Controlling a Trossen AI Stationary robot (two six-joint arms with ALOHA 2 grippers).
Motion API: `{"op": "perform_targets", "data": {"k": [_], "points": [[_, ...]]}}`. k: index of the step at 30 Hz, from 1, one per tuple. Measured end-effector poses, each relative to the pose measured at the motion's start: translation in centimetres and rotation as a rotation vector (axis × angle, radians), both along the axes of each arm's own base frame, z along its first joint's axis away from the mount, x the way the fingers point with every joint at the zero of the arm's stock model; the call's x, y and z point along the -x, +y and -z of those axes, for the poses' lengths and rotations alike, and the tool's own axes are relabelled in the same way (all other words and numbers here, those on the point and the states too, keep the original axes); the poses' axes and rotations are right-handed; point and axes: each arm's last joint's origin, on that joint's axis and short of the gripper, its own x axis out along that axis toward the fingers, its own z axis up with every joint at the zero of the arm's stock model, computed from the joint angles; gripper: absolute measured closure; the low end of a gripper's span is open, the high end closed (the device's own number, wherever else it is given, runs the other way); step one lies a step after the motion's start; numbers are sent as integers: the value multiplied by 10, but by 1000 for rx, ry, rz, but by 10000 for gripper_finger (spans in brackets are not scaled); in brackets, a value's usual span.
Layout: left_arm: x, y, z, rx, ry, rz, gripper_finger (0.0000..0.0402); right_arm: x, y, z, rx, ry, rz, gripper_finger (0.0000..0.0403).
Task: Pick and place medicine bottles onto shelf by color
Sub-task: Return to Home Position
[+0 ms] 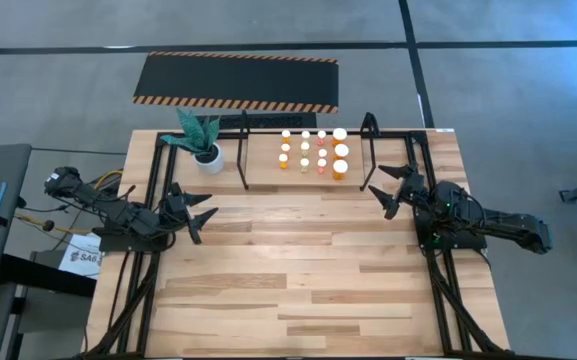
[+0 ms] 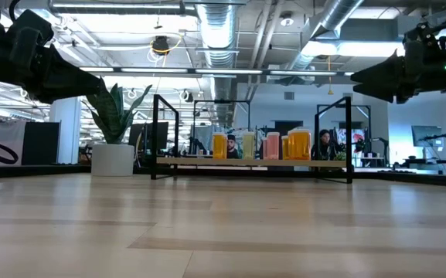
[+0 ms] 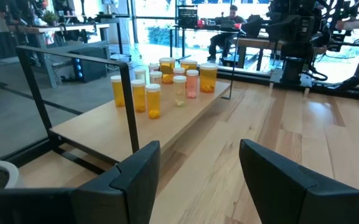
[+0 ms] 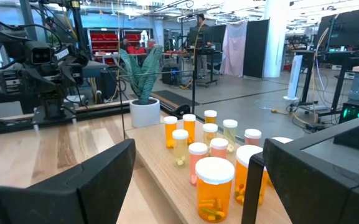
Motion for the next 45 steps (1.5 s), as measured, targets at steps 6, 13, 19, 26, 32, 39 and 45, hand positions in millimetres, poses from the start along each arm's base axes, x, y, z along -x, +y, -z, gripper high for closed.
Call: {"op": "perform_targets", "data": {"k": [6,13,19,26,32,39,45], "points": [[0,0,0,-10,5,3,193,0,0,0,0,0,2,29],[1,3,-3,20,-34,23,193,0,0,0,0,0,2,29],[5,10,-13,43,-133,79,193,0,0,0,0,0,2,29],[6,15,-16,46,-170,109,193,0,0,0,0,0,2,29],[4,22,-16,55,-176,93,193,0,0,0,0,0,2,29],[5,28,-16,83,-201,50,193,0,0,0,0,0,2,29],[5,31,-17,84,-210,30,193,0,0,0,0,0,2,29]]}}
